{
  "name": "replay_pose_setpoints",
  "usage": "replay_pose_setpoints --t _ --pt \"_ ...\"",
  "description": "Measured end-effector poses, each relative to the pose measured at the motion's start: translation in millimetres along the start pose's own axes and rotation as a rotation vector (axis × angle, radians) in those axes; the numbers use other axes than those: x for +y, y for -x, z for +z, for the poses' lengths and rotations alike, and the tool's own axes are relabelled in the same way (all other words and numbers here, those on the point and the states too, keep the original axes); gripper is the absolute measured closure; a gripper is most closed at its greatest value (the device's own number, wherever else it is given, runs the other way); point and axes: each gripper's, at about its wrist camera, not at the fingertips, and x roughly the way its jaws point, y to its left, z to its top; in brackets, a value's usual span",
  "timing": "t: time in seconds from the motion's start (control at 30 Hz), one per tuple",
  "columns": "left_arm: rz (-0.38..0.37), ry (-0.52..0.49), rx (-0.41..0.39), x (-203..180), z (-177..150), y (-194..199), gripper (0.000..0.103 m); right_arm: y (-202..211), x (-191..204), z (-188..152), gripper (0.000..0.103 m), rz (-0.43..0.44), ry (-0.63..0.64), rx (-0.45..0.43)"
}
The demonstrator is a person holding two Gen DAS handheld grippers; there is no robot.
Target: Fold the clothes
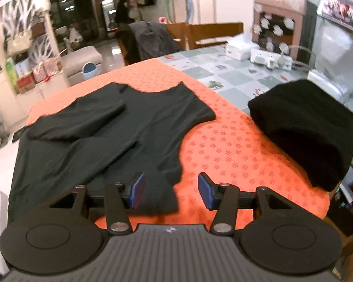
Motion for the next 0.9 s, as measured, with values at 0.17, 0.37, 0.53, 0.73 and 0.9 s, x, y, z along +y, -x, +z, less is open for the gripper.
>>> replay_pose_setpoints --t 0.17,0.37,0.53,0.73,0.9 --pt "-0.014 0.026 0.002 -4 55 -53 0.0 -47 -36 37 0.047 0.029 -0.101 0.039" --pt "-0.027 0.068 0.112 -18 111 -140 0.001 -113 -70 69 0.047 0.032 -0.176 0.014" --pt "-0.06 0.11 0.199 -33 146 -218 0.001 -159 -76 88 0.047 0.022 -0.163 0.003" --pt "-0.119 0.007 0.299 -52 174 -301 0.001 -196 -93 101 0.047 0.043 -0.232 0.01" --pt "-0.167 -0.08 0.383 -68 197 -370 0.015 -209 -90 101 0.057 0.041 -0.223 0.012"
